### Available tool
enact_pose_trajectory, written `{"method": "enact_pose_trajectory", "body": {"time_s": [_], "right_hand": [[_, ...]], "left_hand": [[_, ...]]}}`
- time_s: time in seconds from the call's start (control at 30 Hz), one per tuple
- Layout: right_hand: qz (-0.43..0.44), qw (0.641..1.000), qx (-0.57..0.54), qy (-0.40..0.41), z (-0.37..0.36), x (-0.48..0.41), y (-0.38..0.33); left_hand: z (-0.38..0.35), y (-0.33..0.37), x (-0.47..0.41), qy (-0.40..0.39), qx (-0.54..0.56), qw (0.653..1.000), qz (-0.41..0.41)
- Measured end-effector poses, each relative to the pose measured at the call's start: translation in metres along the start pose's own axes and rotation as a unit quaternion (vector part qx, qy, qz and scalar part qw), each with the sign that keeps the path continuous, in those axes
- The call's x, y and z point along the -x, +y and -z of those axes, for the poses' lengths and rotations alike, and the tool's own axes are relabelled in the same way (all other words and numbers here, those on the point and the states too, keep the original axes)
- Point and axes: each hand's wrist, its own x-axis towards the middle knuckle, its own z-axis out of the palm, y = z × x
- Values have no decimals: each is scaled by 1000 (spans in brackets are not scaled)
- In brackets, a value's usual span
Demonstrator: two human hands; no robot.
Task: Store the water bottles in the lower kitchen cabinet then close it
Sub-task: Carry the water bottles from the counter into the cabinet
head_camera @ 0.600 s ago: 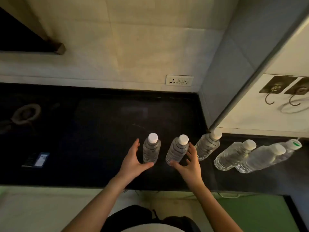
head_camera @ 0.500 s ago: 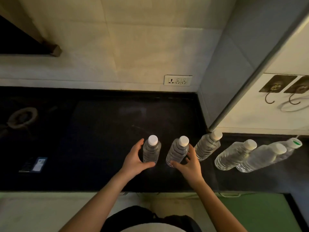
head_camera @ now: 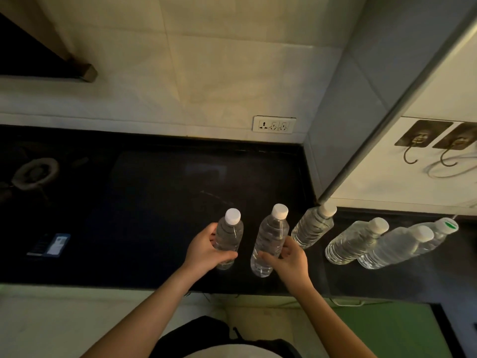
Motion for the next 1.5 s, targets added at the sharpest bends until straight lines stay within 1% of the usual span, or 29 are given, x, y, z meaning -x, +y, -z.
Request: {"method": "enact_pose_trajectory", "body": {"time_s": [0.13,0.3,0.43,0.5,0.57,0.67,0.8,0.9,0.97,1.13,1.3,1.4,1.5], "right_hand": [[26,996,-78,-34,18,27,-12],[53,987,-135,-71,39,61,-26],[50,981,-146,-120,57,91,-25],[42,978,-141,-147,59,106,-19],[28,977,-129,-170,57,123,-12],[14,975,-87,-205,48,144,-5],[23,960,-54,-274,22,166,-9],[44,941,-41,-334,-5,185,-23],[55,926,-39,-370,-27,199,-32],[80,893,-12,-443,-96,247,-43],[78,853,16,-517,-178,329,-38],[73,835,24,-545,-230,382,-33],[76,807,41,-584,-284,441,-37]], "left_hand": [[-4,10,34,24,53,998,9],[-16,34,88,59,150,987,19],[-34,38,137,98,226,968,38],[-46,33,162,120,244,961,53],[-56,21,188,144,253,954,75],[-65,0,224,181,289,935,103],[-60,-26,274,257,330,899,132],[-45,-41,311,327,348,869,130],[-31,-50,336,378,358,844,131],[-2,-90,408,470,389,781,134],[23,-153,497,544,409,715,161],[42,-190,552,575,417,682,173],[65,-231,611,609,418,647,188]]}}
